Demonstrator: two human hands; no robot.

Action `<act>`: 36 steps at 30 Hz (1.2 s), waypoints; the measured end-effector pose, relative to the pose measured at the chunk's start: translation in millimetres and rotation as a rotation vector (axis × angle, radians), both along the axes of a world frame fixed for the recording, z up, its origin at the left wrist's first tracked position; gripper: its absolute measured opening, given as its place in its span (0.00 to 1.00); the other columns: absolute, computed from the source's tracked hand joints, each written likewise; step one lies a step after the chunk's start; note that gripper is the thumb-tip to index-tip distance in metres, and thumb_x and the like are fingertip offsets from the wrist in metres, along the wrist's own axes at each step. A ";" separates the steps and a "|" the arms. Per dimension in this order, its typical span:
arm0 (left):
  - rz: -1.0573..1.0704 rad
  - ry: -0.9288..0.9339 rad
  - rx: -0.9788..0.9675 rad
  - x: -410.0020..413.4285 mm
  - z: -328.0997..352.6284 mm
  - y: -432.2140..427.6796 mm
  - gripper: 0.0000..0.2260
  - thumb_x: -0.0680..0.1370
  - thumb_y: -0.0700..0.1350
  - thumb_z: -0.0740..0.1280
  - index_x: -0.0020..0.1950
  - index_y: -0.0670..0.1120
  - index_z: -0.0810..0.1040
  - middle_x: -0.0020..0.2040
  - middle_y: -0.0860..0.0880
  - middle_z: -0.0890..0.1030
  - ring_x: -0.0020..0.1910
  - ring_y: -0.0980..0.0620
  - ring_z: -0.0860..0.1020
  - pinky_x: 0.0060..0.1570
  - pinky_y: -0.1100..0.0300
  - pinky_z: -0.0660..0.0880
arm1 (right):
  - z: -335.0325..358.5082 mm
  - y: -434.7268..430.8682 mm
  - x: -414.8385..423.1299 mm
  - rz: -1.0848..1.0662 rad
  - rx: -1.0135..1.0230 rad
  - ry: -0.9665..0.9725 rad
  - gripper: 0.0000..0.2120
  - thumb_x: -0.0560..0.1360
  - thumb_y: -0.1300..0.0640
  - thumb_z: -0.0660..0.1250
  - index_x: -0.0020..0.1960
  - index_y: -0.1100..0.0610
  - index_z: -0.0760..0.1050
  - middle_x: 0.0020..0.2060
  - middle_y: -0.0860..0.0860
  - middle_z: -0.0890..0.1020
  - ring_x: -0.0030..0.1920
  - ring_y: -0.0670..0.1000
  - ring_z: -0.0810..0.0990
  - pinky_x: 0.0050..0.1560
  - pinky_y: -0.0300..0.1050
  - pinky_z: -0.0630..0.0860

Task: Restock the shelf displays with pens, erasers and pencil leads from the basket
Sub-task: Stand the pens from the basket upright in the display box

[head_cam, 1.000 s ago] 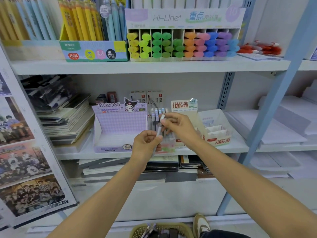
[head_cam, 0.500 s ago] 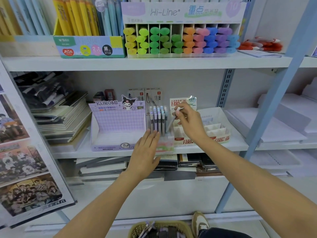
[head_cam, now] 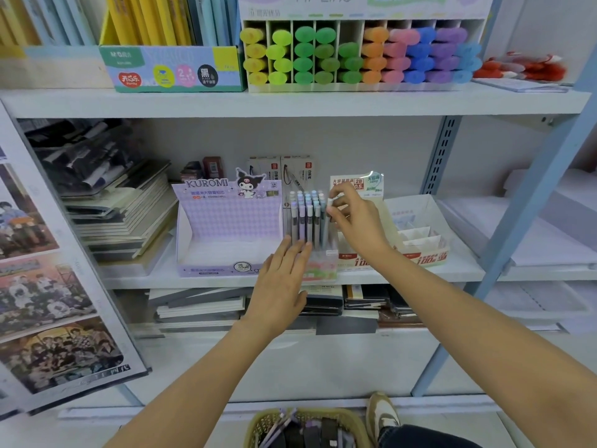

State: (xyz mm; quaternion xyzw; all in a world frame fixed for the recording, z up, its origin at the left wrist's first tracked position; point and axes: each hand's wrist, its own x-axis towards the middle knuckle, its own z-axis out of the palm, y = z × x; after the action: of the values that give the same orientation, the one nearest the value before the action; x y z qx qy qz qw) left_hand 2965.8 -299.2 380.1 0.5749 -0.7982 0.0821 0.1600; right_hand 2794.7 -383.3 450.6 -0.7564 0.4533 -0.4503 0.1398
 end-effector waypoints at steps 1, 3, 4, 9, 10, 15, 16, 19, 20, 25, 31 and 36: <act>0.000 -0.001 0.000 0.5 -0.4 -0.2 0.37 0.77 0.47 0.65 0.80 0.48 0.46 0.79 0.50 0.52 0.79 0.49 0.43 0.75 0.52 0.52 | -1.7 -1.3 1.8 -0.014 -0.028 0.014 0.08 0.78 0.60 0.66 0.57 0.55 0.72 0.47 0.50 0.81 0.45 0.49 0.81 0.48 0.46 0.80; 0.000 -0.006 0.000 1.2 -1.5 -0.9 0.37 0.77 0.46 0.65 0.80 0.48 0.47 0.79 0.49 0.52 0.79 0.49 0.43 0.75 0.51 0.52 | -6.6 -4.1 4.2 -0.027 -0.079 0.059 0.07 0.77 0.61 0.68 0.54 0.56 0.74 0.46 0.49 0.80 0.46 0.48 0.79 0.49 0.46 0.79; 0.000 -0.008 -0.004 1.3 -2.1 -1.0 0.37 0.77 0.46 0.65 0.80 0.48 0.47 0.79 0.49 0.52 0.79 0.49 0.43 0.75 0.51 0.52 | -9.4 -5.6 4.8 -0.034 -0.096 0.079 0.07 0.76 0.61 0.68 0.54 0.57 0.74 0.47 0.49 0.79 0.47 0.47 0.77 0.50 0.47 0.78; -0.037 0.039 -0.007 2.7 -0.3 -0.5 0.37 0.77 0.45 0.65 0.80 0.48 0.47 0.80 0.50 0.52 0.79 0.50 0.43 0.74 0.51 0.54 | -19.4 -2.4 2.1 -0.069 -0.091 0.062 0.15 0.76 0.60 0.68 0.62 0.56 0.73 0.54 0.50 0.75 0.52 0.45 0.73 0.54 0.47 0.76; -0.063 0.062 -0.012 3.4 1.2 2.0 0.37 0.77 0.44 0.65 0.80 0.47 0.48 0.80 0.49 0.51 0.79 0.50 0.43 0.74 0.51 0.54 | -22.4 3.4 2.3 -0.071 -0.113 0.032 0.16 0.76 0.60 0.68 0.63 0.56 0.72 0.56 0.50 0.74 0.52 0.44 0.73 0.53 0.45 0.76; -0.095 0.270 -0.189 9.4 -12.7 23.2 0.32 0.73 0.35 0.66 0.76 0.40 0.62 0.75 0.39 0.62 0.75 0.41 0.60 0.71 0.48 0.62 | -54.6 50.3 20.1 0.067 -0.214 -0.119 0.12 0.78 0.60 0.65 0.60 0.56 0.72 0.53 0.47 0.73 0.50 0.44 0.74 0.49 0.36 0.72; -0.068 0.309 -0.224 13.1 -24.9 29.9 0.30 0.72 0.34 0.67 0.74 0.40 0.65 0.72 0.39 0.66 0.71 0.40 0.65 0.69 0.47 0.64 | -68.5 60.8 26.9 0.115 -0.193 -0.106 0.10 0.78 0.59 0.65 0.59 0.56 0.73 0.51 0.46 0.74 0.48 0.43 0.74 0.47 0.34 0.71; 0.009 0.373 -0.179 31.7 -84.1 49.3 0.23 0.70 0.33 0.69 0.65 0.39 0.74 0.62 0.41 0.75 0.62 0.42 0.72 0.60 0.48 0.71 | -129.5 82.2 51.8 0.249 -0.011 -0.024 0.06 0.78 0.59 0.64 0.54 0.56 0.76 0.48 0.46 0.75 0.44 0.41 0.74 0.44 0.32 0.69; 0.042 0.368 -0.118 40.2 -110.3 57.8 0.21 0.69 0.32 0.70 0.62 0.40 0.76 0.59 0.42 0.76 0.59 0.42 0.73 0.56 0.48 0.73 | -155.3 86.6 60.0 0.282 0.063 0.010 0.05 0.79 0.59 0.64 0.53 0.56 0.76 0.47 0.47 0.76 0.43 0.41 0.74 0.44 0.32 0.69; 0.272 0.300 0.537 79.7 -250.1 109.8 0.17 0.78 0.41 0.63 0.66 0.46 0.73 0.66 0.47 0.72 0.65 0.45 0.71 0.60 0.53 0.69 | -304.0 99.6 83.3 0.274 0.461 0.141 0.05 0.78 0.60 0.65 0.53 0.54 0.77 0.47 0.46 0.79 0.42 0.44 0.78 0.43 0.36 0.73; 0.327 0.224 0.976 99.5 -373.4 159.3 0.24 0.82 0.45 0.55 0.78 0.50 0.55 0.78 0.54 0.56 0.75 0.54 0.57 0.70 0.59 0.60 | -442.5 101.9 82.1 0.168 0.802 0.265 0.07 0.78 0.59 0.66 0.55 0.53 0.76 0.50 0.49 0.79 0.49 0.45 0.80 0.47 0.38 0.76; 0.371 0.281 1.082 102.4 -422.5 170.6 0.27 0.83 0.45 0.53 0.80 0.49 0.47 0.80 0.52 0.50 0.77 0.52 0.54 0.74 0.57 0.55 | -501.6 81.2 94.0 0.122 0.874 0.403 0.15 0.77 0.59 0.68 0.63 0.56 0.75 0.59 0.54 0.72 0.55 0.51 0.77 0.50 0.39 0.71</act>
State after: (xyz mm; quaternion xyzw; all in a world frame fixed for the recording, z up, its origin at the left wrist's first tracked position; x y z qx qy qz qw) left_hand 3068.2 -128.5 -42.3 0.7101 -0.5840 -0.3872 -0.0690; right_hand 2888.7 -302.0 -51.0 -0.7243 0.5729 -0.0531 0.3800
